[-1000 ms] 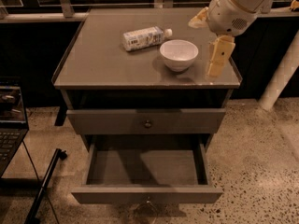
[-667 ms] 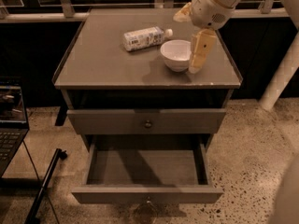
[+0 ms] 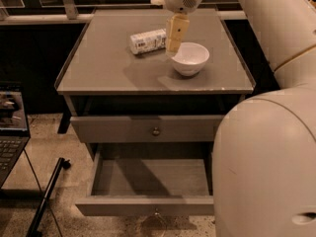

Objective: Place blue plastic bottle into middle drawer

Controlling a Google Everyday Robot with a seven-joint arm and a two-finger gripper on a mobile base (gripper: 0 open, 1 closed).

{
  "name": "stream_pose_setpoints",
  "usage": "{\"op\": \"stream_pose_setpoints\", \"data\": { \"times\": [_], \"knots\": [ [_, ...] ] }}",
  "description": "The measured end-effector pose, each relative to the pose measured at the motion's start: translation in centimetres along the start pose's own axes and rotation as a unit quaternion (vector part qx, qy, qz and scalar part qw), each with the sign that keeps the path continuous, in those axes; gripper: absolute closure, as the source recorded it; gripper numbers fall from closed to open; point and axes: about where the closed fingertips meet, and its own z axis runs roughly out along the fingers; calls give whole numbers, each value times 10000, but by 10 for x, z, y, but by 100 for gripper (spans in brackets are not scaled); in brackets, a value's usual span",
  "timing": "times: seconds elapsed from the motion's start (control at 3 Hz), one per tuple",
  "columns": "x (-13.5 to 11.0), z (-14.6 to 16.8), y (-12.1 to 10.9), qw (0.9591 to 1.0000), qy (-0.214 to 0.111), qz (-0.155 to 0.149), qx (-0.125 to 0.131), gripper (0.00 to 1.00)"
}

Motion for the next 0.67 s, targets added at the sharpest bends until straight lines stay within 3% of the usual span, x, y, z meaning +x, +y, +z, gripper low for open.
{"op": "stream_pose_setpoints", "data": {
  "times": [0.33,0.67],
  "knots": [
    [0,1,0,10000,0,2,-1,0],
    [12,3,2,9997,7,199,134,0]
  ]
}}
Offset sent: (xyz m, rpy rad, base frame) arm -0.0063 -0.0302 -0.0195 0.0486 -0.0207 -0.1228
